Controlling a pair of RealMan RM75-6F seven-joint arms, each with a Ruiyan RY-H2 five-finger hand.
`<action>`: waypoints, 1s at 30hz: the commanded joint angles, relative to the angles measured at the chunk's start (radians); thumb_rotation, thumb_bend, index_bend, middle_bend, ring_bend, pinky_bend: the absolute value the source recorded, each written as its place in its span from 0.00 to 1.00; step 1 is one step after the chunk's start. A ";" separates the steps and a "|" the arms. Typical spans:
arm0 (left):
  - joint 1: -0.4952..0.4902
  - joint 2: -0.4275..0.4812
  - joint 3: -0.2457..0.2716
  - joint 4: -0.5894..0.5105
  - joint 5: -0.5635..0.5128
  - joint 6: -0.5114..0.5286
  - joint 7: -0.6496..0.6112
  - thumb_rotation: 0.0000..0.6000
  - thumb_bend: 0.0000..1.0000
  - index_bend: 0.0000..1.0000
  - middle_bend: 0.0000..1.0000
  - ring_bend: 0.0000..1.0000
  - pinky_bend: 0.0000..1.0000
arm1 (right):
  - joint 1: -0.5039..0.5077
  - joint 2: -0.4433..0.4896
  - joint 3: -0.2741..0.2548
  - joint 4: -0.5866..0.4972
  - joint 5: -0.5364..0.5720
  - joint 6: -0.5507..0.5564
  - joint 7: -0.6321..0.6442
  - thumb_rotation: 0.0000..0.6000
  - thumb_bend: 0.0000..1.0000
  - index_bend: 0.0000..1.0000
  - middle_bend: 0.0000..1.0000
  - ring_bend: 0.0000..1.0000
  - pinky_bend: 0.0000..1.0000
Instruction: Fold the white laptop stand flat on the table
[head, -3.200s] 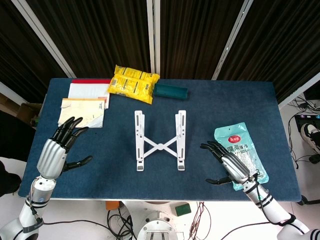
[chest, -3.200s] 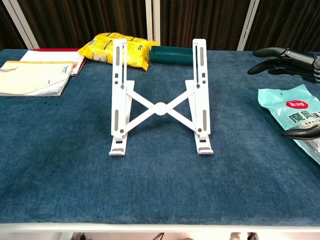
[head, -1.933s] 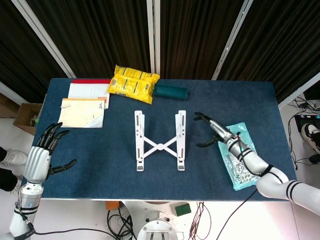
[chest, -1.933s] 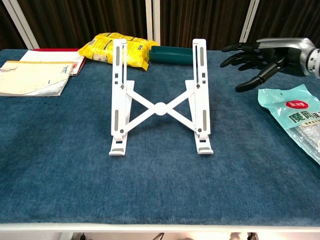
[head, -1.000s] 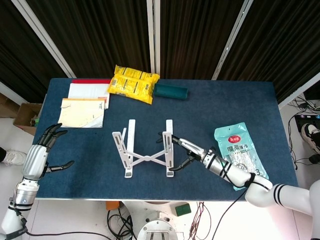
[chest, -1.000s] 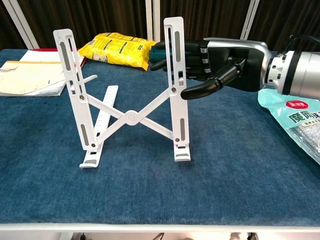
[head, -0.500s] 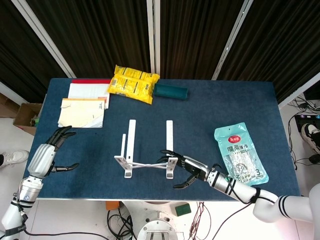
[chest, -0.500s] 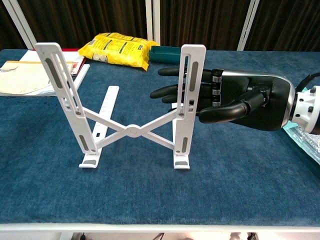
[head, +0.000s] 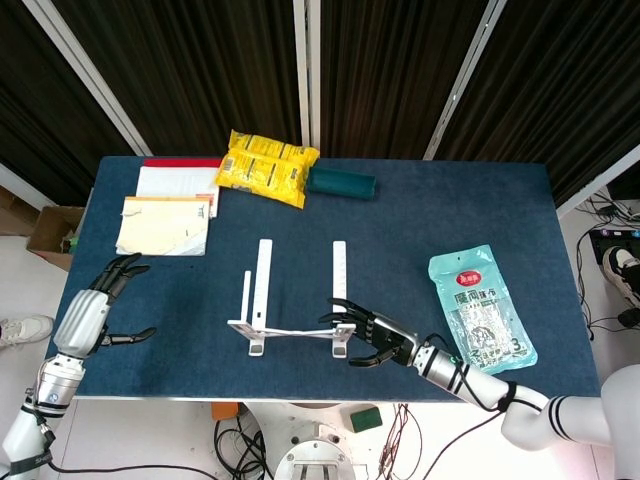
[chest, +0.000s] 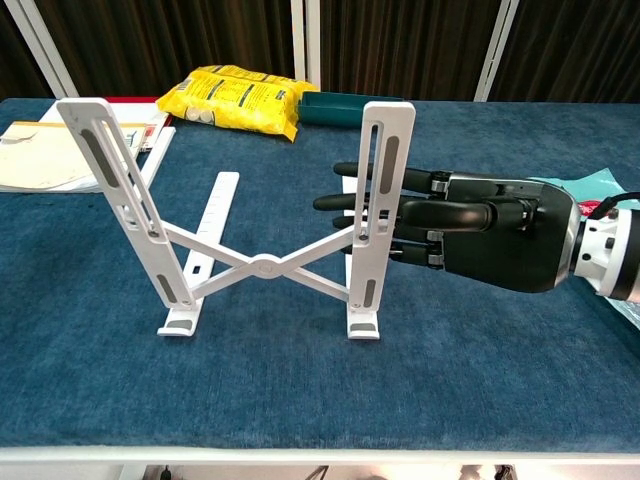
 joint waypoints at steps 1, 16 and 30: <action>-0.013 -0.017 -0.012 0.010 0.012 0.006 -0.014 1.00 0.05 0.16 0.07 0.05 0.19 | -0.007 0.033 0.014 -0.021 -0.010 0.043 -0.078 1.00 0.10 0.03 0.19 0.00 0.00; -0.196 -0.120 -0.022 0.102 0.121 -0.059 -0.620 1.00 0.05 0.14 0.07 0.05 0.22 | -0.074 0.404 0.023 -0.242 -0.016 0.202 -0.357 1.00 0.12 0.03 0.19 0.00 0.00; -0.305 -0.246 0.014 0.194 0.163 -0.082 -0.835 1.00 0.00 0.12 0.06 0.05 0.22 | -0.159 0.464 0.028 -0.264 -0.051 0.310 -0.349 1.00 0.12 0.03 0.19 0.00 0.00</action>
